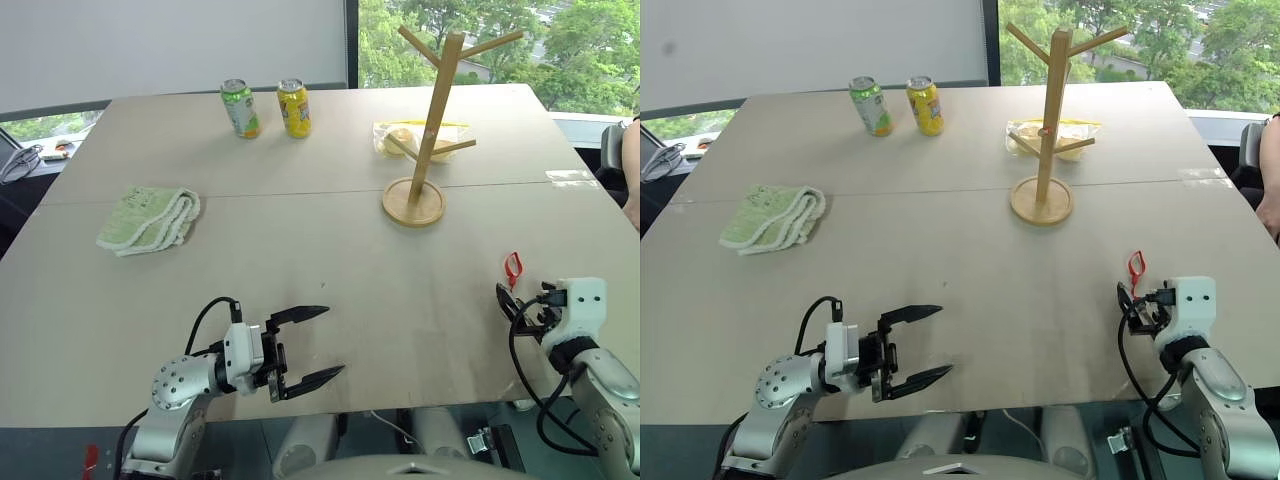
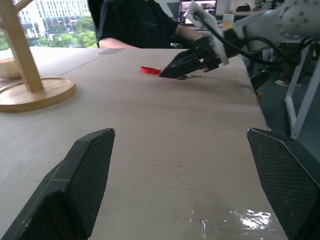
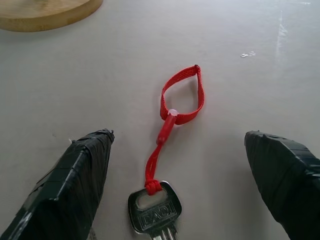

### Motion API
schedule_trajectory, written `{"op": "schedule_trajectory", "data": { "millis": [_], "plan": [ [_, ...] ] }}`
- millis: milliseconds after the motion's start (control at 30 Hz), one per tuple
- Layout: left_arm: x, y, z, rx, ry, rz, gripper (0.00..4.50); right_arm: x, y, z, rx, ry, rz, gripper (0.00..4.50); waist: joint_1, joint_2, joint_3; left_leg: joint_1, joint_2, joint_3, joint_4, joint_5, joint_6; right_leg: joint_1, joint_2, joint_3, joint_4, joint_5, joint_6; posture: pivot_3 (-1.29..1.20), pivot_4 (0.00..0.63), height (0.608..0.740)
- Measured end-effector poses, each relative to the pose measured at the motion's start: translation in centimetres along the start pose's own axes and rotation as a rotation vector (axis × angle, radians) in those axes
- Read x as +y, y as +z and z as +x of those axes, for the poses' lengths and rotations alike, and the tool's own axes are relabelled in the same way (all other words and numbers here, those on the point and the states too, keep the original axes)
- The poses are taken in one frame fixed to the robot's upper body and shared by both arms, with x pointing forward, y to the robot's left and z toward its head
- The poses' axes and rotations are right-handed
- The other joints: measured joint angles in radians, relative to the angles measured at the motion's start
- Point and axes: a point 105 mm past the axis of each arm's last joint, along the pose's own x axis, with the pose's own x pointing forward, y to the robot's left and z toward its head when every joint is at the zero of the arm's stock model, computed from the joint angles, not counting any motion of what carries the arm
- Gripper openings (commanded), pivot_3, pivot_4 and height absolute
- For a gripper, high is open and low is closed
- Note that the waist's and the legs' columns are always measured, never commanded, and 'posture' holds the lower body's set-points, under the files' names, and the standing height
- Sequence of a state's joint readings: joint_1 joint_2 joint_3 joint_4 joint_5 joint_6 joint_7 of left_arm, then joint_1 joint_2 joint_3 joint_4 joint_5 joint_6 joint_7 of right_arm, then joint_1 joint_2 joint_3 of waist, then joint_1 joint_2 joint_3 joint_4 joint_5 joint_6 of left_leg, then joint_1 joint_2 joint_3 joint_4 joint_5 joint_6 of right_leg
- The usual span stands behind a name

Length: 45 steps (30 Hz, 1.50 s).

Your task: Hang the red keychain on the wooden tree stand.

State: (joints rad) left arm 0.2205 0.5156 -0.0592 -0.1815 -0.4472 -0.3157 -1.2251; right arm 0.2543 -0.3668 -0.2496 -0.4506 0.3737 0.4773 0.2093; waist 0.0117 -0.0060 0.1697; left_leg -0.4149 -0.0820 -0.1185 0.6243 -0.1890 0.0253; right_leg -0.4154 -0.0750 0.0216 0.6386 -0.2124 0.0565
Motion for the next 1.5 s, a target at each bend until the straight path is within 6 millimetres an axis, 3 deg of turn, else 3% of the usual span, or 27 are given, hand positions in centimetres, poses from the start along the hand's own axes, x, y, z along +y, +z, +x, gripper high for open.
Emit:
{"op": "schedule_trajectory", "data": {
  "millis": [233, 400, 600, 633, 700, 900, 1233, 1400, 1500],
  "plan": [
    [-0.5, -0.2, 0.6, 0.012, -0.03, 0.015, 4.4, 1.6, 0.0, 1.2, 0.024, 0.016, -0.023, 4.5, 0.001, 0.0, 0.0, 0.0, 0.0, -0.001, 0.0, 0.0, 0.0, 0.0, 0.0, -0.001, 0.0, 0.0, 0.0, 0.0, 0.15, 0.74],
    [-0.9, 0.1, 1.1, 0.011, -0.045, 0.023, 4.4, 1.7, 0.0, 1.3, 0.033, 0.008, -0.022, 4.5, 0.0, 0.0, 0.0, 0.0, 0.0, -0.001, -0.001, 0.0, 0.0, 0.0, 0.0, -0.001, -0.001, 0.0, 0.0, 0.0, 0.15, 0.74],
    [0.1, 0.7, 1.7, 0.019, -0.041, 0.026, 4.4, 1.9, 0.2, 1.5, 0.04, -0.001, -0.002, 4.5, -0.001, 0.0, 0.0, 0.0, 0.0, -0.002, -0.001, 0.0, 0.0, 0.0, 0.0, -0.002, -0.001, 0.0, 0.0, 0.0, 0.15, 0.74],
    [0.1, 0.8, 1.8, 0.019, -0.04, 0.025, 4.5, 1.9, 0.2, 1.5, 0.041, -0.001, 0.0, 3.96, -0.001, 0.001, 0.0, 0.0, 0.0, -0.002, -0.002, 0.0, 0.0, 0.0, 0.0, -0.002, -0.002, 0.0, 0.0, 0.0, 0.15, 0.74],
    [0.2, 0.8, 1.8, 0.022, -0.037, 0.017, 4.5, 2.1, 0.2, 1.5, 0.041, -0.002, 0.008, 3.3, -0.001, 0.001, 0.0, 0.0, 0.0, -0.002, -0.003, 0.0, 0.0, 0.0, 0.0, -0.002, -0.002, 0.0, 0.0, 0.0, 0.15, 0.74],
    [0.1, 0.6, 1.8, 0.027, -0.032, -0.013, 4.5, 2.0, 0.3, 1.2, 0.048, -0.014, 0.088, 0.15, -0.001, 0.001, 0.0, 0.0, 0.0, -0.002, -0.005, 0.0, 0.0, 0.0, 0.0, -0.002, -0.003, 0.0, 0.0, 0.0, 0.15, 0.74],
    [0.3, 1.0, 2.3, 0.004, 0.005, -0.017, 4.5, 2.3, 1.1, 1.4, 0.038, 0.007, 0.11, 0.03, -0.004, 0.002, 0.001, 0.0, 0.0, -0.002, -0.007, 0.0, 0.0, 0.0, 0.0, -0.003, -0.006, 0.0, 0.0, 0.0, 0.15, 0.74],
    [3.6, 3.3, 4.4, -0.076, 0.158, -0.071, 4.5, 2.9, 6.2, 2.2, -0.178, 0.064, -0.06, 0.03, -0.003, 0.002, 0.002, 0.0, 0.0, -0.002, -0.007, 0.0, 0.0, 0.0, 0.001, -0.008, -0.006, 0.0, 0.001, 0.0, 0.15, 0.74],
    [5.9, 6.6, 5.6, -0.158, 0.243, -0.105, 4.5, 4.3, 10.6, 2.4, -0.366, 0.14, -0.185, 0.03, -0.005, 0.002, 0.002, 0.001, 0.0, -0.002, -0.006, 0.003, 0.005, 0.0, 0.004, -0.008, -0.006, 0.0, 0.001, 0.0, 0.15, 0.74]
  ]
}}
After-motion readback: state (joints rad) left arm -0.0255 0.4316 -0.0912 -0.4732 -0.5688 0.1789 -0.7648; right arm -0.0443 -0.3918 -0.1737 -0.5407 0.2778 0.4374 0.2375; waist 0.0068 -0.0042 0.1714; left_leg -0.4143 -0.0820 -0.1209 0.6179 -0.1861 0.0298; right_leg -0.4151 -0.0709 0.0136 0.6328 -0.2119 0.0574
